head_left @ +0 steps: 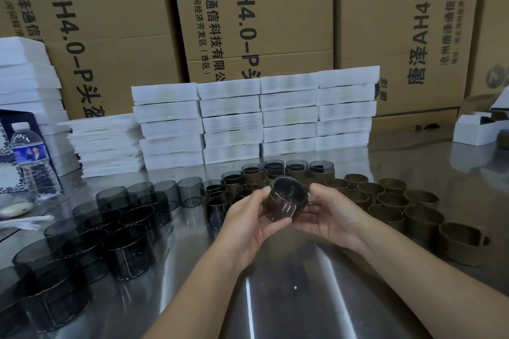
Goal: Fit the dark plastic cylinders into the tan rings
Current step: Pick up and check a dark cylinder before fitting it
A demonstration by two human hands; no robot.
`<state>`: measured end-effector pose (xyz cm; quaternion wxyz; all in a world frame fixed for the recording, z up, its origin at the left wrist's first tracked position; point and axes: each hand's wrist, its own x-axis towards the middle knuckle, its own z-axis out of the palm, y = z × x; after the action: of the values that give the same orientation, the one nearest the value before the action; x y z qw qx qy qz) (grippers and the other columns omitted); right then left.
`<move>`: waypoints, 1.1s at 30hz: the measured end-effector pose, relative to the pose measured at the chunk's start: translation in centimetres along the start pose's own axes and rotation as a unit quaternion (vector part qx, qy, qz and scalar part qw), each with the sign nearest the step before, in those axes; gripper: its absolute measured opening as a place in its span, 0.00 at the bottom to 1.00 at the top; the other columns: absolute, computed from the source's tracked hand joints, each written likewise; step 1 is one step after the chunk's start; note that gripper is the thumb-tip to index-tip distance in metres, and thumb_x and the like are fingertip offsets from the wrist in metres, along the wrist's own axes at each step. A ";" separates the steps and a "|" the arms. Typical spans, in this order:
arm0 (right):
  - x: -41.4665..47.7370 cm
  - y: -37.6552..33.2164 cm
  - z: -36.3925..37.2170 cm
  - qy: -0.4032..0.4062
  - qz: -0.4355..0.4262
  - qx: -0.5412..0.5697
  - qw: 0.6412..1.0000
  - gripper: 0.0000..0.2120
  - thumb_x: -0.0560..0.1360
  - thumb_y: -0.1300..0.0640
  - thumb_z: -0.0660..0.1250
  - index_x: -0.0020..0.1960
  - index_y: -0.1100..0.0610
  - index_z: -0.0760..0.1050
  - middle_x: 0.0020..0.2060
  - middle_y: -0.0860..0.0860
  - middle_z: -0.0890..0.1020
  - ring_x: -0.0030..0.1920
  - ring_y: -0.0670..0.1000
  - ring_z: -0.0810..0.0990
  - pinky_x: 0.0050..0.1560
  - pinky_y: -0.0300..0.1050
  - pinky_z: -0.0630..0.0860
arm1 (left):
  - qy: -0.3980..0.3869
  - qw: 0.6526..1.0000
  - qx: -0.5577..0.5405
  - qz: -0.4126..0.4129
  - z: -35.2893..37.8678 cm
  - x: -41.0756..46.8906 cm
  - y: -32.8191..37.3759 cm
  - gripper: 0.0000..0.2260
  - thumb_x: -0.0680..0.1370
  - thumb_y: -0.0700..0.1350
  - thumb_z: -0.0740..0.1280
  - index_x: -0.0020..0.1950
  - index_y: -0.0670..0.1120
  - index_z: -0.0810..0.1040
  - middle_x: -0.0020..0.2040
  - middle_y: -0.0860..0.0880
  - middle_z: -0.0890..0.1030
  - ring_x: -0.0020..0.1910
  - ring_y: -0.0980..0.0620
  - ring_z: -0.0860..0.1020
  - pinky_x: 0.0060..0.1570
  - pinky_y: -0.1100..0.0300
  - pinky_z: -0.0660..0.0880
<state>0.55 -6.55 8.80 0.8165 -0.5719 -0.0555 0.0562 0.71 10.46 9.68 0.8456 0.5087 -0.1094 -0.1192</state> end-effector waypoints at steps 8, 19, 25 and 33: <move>-0.3 -0.2 0.1 0.008 0.001 0.013 1.000 0.18 0.74 0.63 0.59 0.30 0.57 0.82 0.35 0.57 0.84 0.34 0.51 0.84 0.35 0.44 0.81 | -0.003 1.000 -0.014 -0.008 0.2 0.0 0.1 0.09 0.80 0.41 0.64 0.52 0.36 0.80 0.45 0.39 0.84 0.41 0.47 0.85 0.33 0.58 0.81; -0.4 0.0 0.7 0.006 0.022 0.067 0.997 0.11 0.64 0.59 0.71 0.46 0.56 0.82 0.37 0.54 0.84 0.31 0.47 0.81 0.24 0.35 0.72 | 0.024 0.996 -0.065 -0.052 -0.2 0.0 -0.1 0.15 0.82 0.46 0.61 0.58 0.35 0.76 0.48 0.35 0.84 0.45 0.44 0.85 0.32 0.60 0.81; 0.0 -0.9 0.5 0.118 -0.073 0.070 0.988 0.17 0.71 0.71 0.68 0.55 0.56 0.76 0.35 0.51 0.86 0.33 0.45 0.82 0.28 0.34 0.73 | -0.001 0.988 0.094 -0.123 0.3 -0.5 -1.0 0.10 0.83 0.38 0.57 0.55 0.34 0.76 0.41 0.37 0.84 0.39 0.45 0.85 0.33 0.63 0.81; -0.3 0.4 1.1 0.175 -0.207 -0.351 0.896 0.20 0.71 0.71 0.70 0.53 0.49 0.74 0.39 0.47 0.81 0.42 0.43 0.78 0.42 0.28 0.70 | -0.104 0.955 0.234 -0.153 1.2 -1.0 -1.9 0.10 0.82 0.41 0.61 0.60 0.37 0.76 0.40 0.43 0.85 0.37 0.51 0.85 0.37 0.63 0.81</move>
<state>0.12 -5.43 8.76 0.5525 -0.7973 -0.0447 -0.2386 -0.83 8.88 8.46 0.6587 0.6874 -0.1424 -0.2709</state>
